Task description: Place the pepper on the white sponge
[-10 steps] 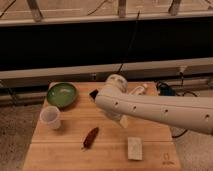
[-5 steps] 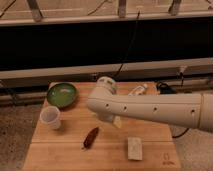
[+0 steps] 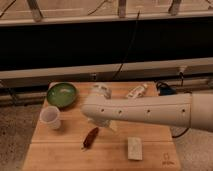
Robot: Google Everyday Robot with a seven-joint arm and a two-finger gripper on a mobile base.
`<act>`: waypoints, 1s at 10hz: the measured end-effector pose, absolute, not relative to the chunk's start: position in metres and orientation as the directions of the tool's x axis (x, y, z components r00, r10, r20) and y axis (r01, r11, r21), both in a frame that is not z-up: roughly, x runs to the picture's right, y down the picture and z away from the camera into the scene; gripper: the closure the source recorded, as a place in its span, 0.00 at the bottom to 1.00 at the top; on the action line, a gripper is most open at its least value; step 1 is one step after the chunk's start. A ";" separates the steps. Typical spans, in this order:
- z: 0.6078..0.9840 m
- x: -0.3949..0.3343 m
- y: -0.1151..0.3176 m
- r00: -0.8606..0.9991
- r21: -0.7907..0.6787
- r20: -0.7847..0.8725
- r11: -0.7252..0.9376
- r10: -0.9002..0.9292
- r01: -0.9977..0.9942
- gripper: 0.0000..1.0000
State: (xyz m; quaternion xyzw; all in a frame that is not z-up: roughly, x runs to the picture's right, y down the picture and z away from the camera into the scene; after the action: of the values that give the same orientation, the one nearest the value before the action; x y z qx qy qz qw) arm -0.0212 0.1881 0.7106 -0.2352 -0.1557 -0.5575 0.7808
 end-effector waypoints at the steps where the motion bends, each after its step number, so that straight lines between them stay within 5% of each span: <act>1: 0.713 -0.024 0.193 0.318 -0.181 0.512 0.262 -0.798 0.948 0.20; 10: 0.733 -0.053 0.236 0.177 -0.045 0.577 0.185 -0.797 0.982 0.20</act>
State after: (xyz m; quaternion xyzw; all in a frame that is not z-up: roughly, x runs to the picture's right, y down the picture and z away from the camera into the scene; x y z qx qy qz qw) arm -0.0533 0.2362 0.7328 -0.2101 -0.2196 -0.6027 0.7378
